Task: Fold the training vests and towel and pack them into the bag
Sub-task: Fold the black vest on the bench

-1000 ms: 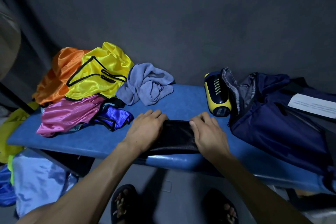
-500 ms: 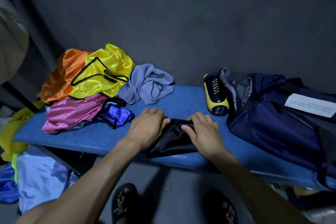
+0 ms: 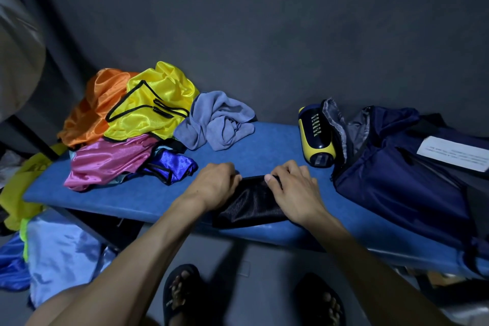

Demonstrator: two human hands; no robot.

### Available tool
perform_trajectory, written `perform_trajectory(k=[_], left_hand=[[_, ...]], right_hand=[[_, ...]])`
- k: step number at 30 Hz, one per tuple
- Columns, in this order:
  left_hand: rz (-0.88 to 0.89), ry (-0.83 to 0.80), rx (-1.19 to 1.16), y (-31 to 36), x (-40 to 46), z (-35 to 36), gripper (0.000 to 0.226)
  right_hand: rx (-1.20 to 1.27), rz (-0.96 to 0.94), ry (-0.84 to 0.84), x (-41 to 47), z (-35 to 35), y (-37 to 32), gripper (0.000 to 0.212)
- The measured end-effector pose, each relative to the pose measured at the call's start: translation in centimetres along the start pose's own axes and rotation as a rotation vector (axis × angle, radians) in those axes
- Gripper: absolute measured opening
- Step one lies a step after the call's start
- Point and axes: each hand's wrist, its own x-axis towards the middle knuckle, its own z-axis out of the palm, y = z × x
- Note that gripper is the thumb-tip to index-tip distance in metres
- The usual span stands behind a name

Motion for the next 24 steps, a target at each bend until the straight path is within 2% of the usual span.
perform_trajectory(k=[5,8,11,14,16,20,22,24], left_hand=[[0.039,-0.055,0.066,-0.5,0.6,0.3,0.032],[0.024,0.005,0.197,-0.3,0.6,0.6,0.04],[0.102,0.064,0.241,-0.4,0.1,0.6,0.046],[0.203,0.067,0.154,-1.5,-0.4,0.9,0.053],[0.305,0.145,0.095,-2.5,-0.7,1.6,0.056],[0.384,0.232,-0.004,-3.5,-0.9,3.2,0.047],[0.375,0.254,-0.059,-3.4,-0.7,3.2,0.043],[0.378,0.234,-0.081,-3.3,-0.5,3.1,0.033]], right_hand=[[-0.134,0.133,-0.005,-0.4,0.1,-2.4,0.047],[-0.187,0.159,-0.022,-0.3,0.3,-3.1,0.048],[-0.215,0.153,-0.013,-0.1,0.5,-3.2,0.047],[-0.228,0.162,-0.012,-0.1,0.6,-3.4,0.048],[-0.238,0.177,0.001,-0.1,0.7,-3.6,0.048],[-0.227,0.171,0.042,-0.2,0.6,-4.0,0.047],[-0.154,0.15,0.056,-0.2,0.3,-3.9,0.044],[0.026,0.133,0.075,0.1,-0.1,-3.4,0.038]])
